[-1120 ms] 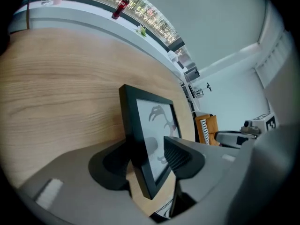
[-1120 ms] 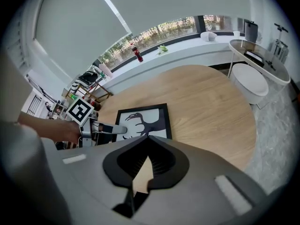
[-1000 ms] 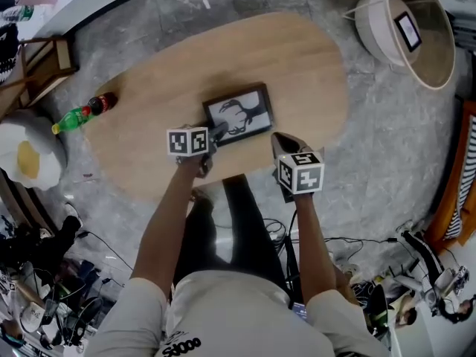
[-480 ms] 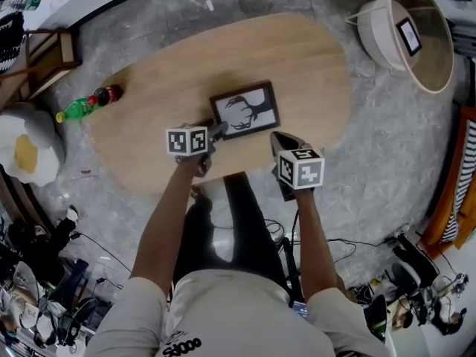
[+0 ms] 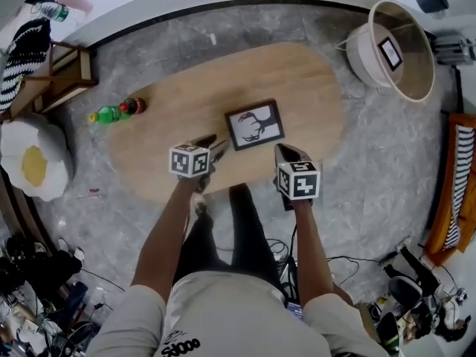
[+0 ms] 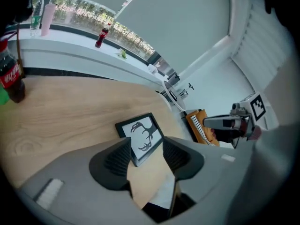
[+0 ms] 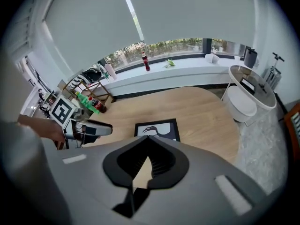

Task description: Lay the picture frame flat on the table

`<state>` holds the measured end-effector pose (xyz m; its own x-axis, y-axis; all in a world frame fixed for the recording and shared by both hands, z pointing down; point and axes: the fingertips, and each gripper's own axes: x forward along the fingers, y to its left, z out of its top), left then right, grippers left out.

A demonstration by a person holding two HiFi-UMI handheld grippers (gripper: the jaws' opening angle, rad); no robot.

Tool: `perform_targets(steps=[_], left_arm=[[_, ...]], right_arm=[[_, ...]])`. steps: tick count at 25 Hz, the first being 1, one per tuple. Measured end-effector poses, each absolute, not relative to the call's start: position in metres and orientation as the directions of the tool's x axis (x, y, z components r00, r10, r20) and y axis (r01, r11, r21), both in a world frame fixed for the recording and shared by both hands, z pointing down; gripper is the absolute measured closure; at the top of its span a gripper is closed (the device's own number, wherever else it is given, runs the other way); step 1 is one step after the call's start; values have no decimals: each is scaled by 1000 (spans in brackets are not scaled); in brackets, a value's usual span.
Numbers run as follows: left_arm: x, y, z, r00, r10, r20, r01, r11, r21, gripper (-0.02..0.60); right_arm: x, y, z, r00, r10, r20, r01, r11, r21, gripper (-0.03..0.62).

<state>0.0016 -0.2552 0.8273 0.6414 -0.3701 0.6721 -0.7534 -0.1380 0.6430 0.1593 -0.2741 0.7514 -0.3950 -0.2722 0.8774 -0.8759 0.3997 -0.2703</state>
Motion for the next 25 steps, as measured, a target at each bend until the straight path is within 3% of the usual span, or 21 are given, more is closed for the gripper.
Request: perform_targets(steps=[4, 17, 25], left_arm=[[-13, -244, 786, 628, -377, 681, -777, -249, 579, 418], [-48, -220, 663, 609, -499, 616, -792, -416, 446, 571], [-56, -199, 591, 627, -531, 570, -772, -521, 364, 572]], right_arm=[[151, -270, 710, -372, -325, 869, -899, 361, -249, 589], [145, -227, 584, -340, -535, 773, -927, 329, -180, 591], [132, -195, 519, -322, -640, 698, -936, 327, -131, 590]])
